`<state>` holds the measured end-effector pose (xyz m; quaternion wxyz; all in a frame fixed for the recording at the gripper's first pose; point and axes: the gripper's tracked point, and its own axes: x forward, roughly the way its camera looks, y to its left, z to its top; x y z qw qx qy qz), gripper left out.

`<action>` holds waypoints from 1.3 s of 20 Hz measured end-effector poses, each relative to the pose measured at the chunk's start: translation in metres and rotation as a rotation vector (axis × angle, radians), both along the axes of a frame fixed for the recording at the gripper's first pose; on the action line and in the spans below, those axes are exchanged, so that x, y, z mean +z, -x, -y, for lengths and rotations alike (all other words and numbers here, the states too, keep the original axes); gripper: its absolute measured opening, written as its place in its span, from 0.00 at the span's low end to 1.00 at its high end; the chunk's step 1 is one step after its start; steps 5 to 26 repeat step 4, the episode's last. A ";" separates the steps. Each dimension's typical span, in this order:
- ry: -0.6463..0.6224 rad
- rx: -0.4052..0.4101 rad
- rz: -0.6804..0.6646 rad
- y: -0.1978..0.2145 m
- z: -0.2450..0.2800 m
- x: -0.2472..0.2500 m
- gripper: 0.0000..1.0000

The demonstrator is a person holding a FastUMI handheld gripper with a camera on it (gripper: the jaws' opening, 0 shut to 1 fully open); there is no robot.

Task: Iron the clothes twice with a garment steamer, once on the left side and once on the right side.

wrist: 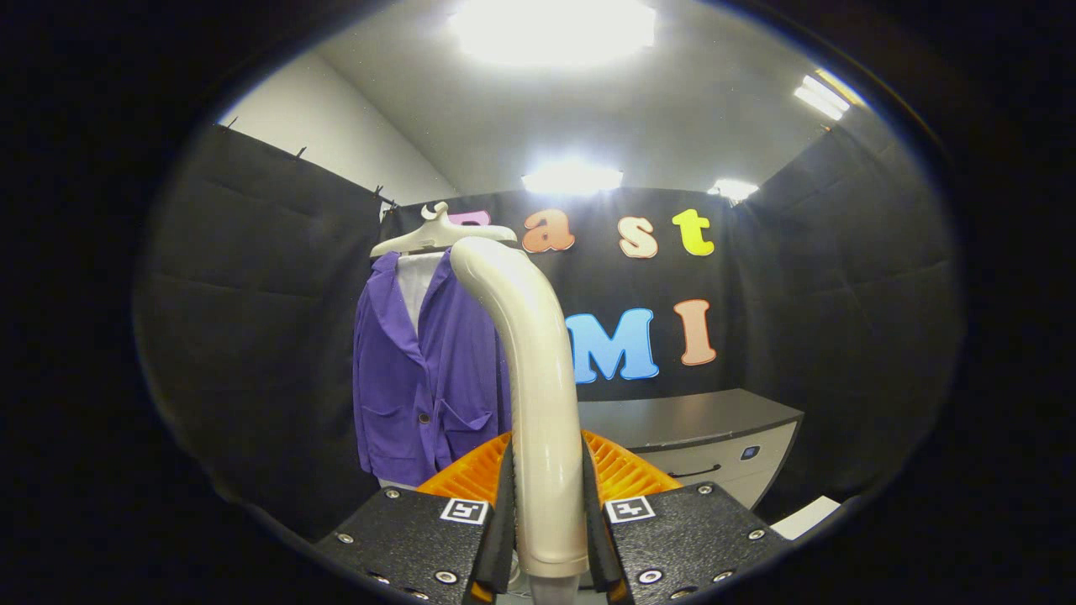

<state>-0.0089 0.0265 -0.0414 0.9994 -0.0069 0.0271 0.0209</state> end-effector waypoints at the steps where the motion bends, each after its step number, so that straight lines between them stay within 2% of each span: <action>1: -0.005 0.000 -0.004 0.001 -0.006 -0.002 0.36; 26: 0.010 -0.008 -0.014 -0.001 -0.014 -0.006 0.36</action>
